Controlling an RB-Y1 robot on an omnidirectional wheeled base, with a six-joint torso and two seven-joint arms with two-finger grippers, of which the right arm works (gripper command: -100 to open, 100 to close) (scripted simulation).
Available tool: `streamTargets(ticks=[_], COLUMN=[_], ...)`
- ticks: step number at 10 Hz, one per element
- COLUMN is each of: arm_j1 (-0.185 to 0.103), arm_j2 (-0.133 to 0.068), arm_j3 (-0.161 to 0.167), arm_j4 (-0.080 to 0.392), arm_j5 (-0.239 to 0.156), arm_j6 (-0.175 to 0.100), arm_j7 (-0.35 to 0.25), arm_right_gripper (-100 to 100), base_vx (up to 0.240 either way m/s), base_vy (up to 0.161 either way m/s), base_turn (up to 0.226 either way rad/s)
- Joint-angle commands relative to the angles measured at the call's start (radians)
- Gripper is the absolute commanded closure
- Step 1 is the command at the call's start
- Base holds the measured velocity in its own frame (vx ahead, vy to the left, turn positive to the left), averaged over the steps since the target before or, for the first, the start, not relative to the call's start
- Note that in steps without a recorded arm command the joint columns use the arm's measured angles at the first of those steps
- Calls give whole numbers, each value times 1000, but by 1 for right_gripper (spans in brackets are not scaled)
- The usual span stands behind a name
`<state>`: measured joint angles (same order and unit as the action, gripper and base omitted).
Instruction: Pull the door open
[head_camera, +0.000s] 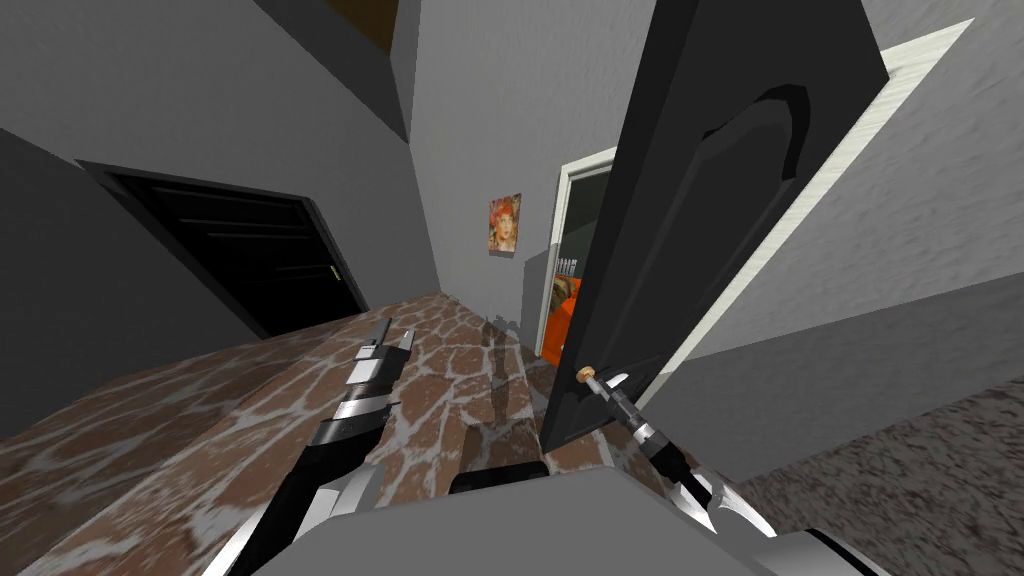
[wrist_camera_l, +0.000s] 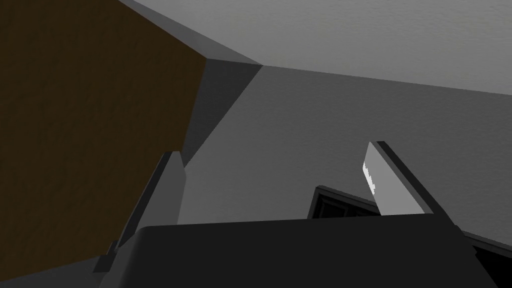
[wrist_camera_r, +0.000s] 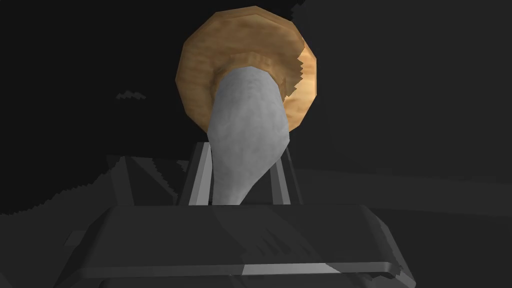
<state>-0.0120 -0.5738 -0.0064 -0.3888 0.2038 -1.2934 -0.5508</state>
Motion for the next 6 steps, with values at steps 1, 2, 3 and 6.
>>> streamTargets(ticks=[1, 2, 3, 6], arm_j1=[23, 25, 26, 22], arm_j2=[-10, -14, -15, -8], arm_j3=[-9, -10, -10, -7], arm_j4=[-40, -34, -32, -14], arm_j5=[-5, -4, -3, 3], arm_j6=[16, 5, 2, -11], arm_j7=[-3, -4, -5, -6], arm_right_gripper=[100, 100, 100, 100], base_vx=[-143, -137, -158, -109], base_vy=[-44, -65, -77, -48], base_turn=[66, 138, 132, 104])
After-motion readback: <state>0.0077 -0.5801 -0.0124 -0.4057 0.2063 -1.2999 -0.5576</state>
